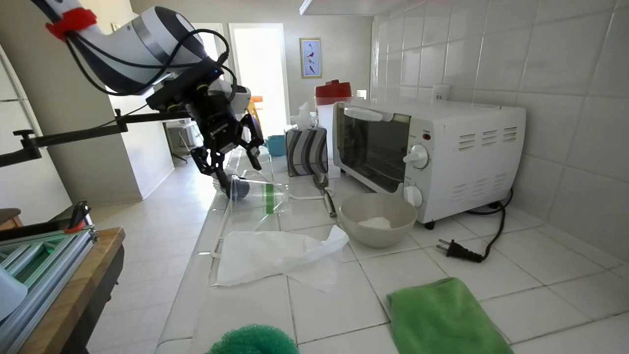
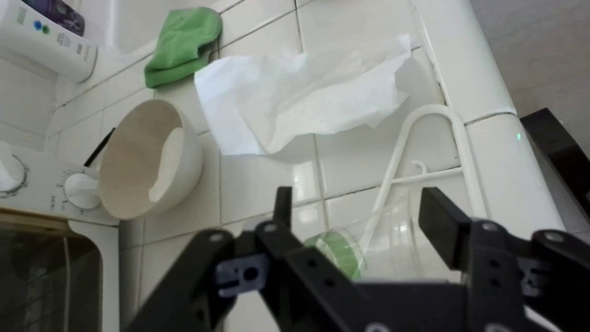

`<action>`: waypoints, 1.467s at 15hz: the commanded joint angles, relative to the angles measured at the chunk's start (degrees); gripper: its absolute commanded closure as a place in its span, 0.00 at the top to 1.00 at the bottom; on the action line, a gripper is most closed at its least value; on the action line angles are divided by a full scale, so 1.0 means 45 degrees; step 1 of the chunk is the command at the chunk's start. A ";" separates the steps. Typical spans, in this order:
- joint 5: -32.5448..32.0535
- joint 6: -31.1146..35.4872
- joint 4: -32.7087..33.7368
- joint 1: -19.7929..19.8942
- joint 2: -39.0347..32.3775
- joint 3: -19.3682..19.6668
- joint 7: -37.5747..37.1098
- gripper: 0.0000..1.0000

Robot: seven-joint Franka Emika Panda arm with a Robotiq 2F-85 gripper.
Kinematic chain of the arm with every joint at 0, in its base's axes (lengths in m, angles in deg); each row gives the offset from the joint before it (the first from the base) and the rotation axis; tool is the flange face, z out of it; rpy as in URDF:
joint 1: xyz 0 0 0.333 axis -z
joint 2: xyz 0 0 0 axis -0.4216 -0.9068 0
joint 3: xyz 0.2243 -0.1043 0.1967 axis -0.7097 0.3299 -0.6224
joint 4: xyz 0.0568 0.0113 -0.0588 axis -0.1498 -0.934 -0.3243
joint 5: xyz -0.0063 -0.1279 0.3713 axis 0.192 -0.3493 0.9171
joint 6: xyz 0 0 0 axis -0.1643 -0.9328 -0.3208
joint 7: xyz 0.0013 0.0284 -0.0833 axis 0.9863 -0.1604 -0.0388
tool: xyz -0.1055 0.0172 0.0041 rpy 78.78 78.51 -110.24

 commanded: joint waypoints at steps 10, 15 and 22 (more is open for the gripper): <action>-0.2923 0.1062 -0.0148 0.0062 -0.0116 0.0016 -0.2335 1.00; -0.3838 0.1107 -0.0175 0.0080 -0.0211 0.0057 -0.3249 0.58; -0.3738 0.1296 -0.0174 0.0177 -0.0295 0.0197 -0.3365 0.05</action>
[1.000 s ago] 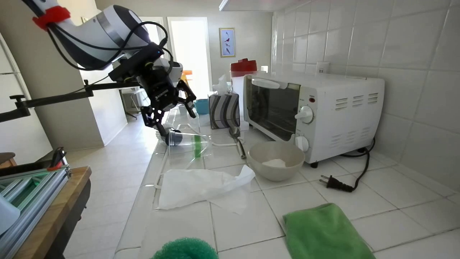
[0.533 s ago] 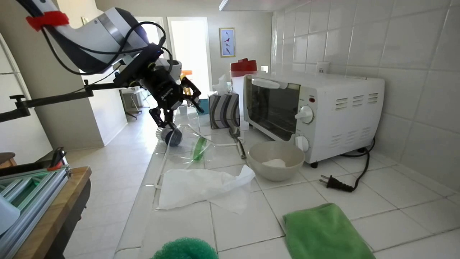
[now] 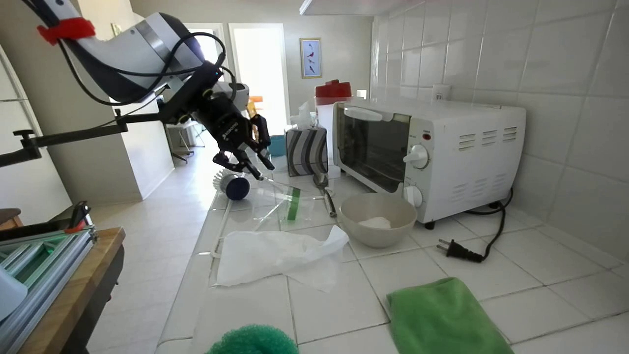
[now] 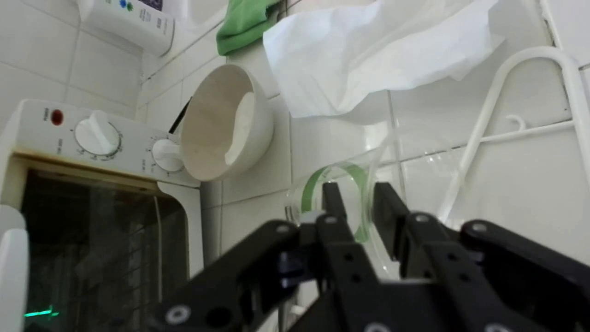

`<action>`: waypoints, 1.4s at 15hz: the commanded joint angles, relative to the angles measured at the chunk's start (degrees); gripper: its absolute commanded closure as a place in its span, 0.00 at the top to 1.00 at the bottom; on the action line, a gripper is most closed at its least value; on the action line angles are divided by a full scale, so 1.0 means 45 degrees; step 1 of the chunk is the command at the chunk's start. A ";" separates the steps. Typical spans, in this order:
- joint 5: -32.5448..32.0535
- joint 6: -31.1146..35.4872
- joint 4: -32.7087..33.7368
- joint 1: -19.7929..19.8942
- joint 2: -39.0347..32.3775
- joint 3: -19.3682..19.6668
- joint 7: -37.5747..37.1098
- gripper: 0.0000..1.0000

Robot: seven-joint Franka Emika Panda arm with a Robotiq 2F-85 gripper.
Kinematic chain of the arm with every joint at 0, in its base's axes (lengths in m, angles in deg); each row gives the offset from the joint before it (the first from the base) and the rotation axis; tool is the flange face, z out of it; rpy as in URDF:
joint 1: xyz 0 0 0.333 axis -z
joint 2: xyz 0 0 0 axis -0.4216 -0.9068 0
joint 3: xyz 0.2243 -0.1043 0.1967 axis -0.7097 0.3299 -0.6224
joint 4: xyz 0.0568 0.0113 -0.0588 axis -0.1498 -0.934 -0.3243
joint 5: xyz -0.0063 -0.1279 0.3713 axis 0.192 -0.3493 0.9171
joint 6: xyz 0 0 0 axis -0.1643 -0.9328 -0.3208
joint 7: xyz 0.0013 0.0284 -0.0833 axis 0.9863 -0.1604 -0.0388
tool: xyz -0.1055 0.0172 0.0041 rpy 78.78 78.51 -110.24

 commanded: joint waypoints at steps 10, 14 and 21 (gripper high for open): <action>-0.0004 0.0679 -0.0207 0.0307 0.0129 0.0271 -0.0189 0.02; 0.0014 0.0774 -0.0251 0.0272 0.0248 0.0237 -0.0171 0.39; -0.0277 0.0977 -0.0334 0.0410 0.0102 0.0409 -0.0555 0.91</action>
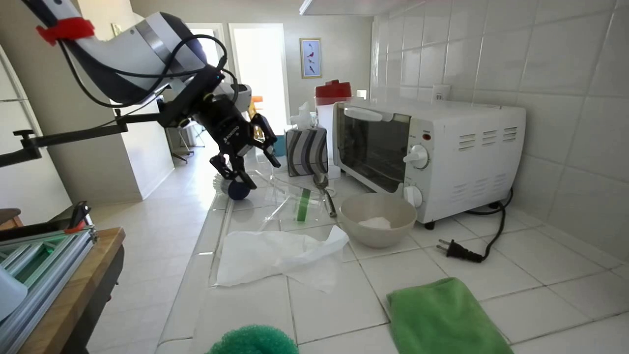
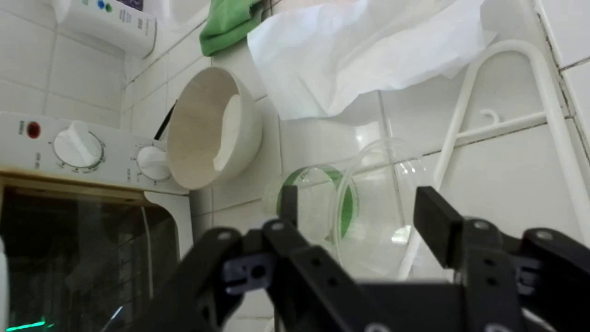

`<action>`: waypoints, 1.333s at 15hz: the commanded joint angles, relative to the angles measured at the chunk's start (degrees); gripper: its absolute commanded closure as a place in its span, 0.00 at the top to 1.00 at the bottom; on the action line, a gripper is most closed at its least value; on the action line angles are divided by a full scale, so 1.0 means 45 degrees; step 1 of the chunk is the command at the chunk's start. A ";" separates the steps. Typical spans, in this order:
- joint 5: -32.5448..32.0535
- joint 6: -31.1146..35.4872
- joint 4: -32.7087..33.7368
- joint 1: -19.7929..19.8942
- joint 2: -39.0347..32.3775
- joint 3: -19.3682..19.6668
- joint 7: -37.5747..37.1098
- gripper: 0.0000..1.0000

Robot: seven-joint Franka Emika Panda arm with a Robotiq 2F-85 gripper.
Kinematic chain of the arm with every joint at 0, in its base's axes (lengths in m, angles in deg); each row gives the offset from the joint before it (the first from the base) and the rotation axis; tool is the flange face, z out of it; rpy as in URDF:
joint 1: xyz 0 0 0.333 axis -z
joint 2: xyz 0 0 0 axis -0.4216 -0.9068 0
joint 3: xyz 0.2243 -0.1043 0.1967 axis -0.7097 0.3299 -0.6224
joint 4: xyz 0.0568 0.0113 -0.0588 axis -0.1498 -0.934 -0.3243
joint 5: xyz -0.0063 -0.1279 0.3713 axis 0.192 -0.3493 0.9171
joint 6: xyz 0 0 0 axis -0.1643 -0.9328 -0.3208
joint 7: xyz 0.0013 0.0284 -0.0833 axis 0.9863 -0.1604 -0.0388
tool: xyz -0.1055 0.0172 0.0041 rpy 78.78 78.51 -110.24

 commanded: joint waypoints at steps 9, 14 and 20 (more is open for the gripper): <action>-0.1117 0.0310 0.0038 0.0634 -0.0130 0.0530 -0.1419 0.84; -0.1172 0.0283 0.0217 0.0610 -0.0269 0.0502 -0.1658 0.42; -0.1272 0.0384 0.0327 0.0606 -0.0399 0.0491 -0.1807 0.06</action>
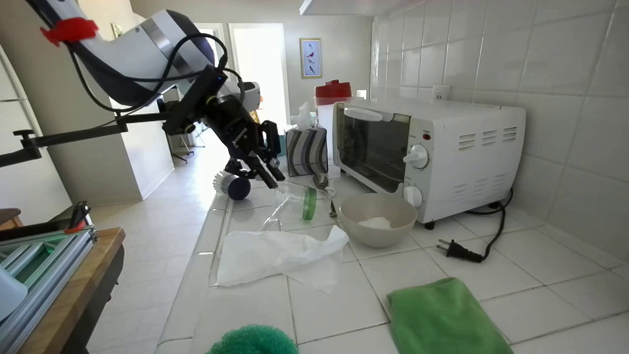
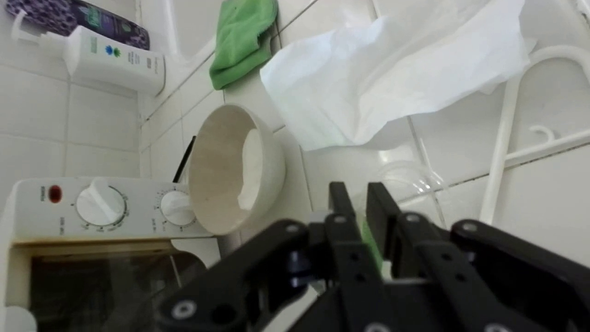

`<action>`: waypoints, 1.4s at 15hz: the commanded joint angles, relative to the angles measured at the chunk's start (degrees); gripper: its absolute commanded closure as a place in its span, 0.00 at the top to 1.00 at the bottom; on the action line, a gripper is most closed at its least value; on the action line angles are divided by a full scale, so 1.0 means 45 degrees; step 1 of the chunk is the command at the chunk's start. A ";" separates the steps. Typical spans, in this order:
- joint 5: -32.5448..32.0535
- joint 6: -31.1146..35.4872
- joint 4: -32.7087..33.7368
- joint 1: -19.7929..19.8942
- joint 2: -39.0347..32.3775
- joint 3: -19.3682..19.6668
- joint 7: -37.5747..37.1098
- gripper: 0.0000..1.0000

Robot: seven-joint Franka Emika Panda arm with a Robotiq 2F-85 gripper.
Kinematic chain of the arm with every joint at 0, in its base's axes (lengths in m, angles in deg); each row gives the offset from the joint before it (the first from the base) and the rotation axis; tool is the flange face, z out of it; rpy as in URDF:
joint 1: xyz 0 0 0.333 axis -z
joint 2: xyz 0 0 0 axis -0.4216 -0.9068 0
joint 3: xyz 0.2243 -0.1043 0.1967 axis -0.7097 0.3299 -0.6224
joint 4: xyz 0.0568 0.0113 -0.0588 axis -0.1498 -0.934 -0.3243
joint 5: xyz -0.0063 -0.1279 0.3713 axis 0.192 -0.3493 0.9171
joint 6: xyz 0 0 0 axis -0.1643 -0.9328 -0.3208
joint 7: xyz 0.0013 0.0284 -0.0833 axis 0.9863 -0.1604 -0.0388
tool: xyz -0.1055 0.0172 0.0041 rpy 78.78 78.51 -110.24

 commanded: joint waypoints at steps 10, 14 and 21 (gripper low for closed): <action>-0.1013 0.0758 0.0436 0.0131 -0.0417 0.0084 -0.0469 0.83; -0.2119 0.1328 0.0595 0.0293 -0.0584 0.0244 -0.0843 1.00; -0.3373 0.1835 0.0909 0.0510 -0.1007 0.0367 -0.1425 0.71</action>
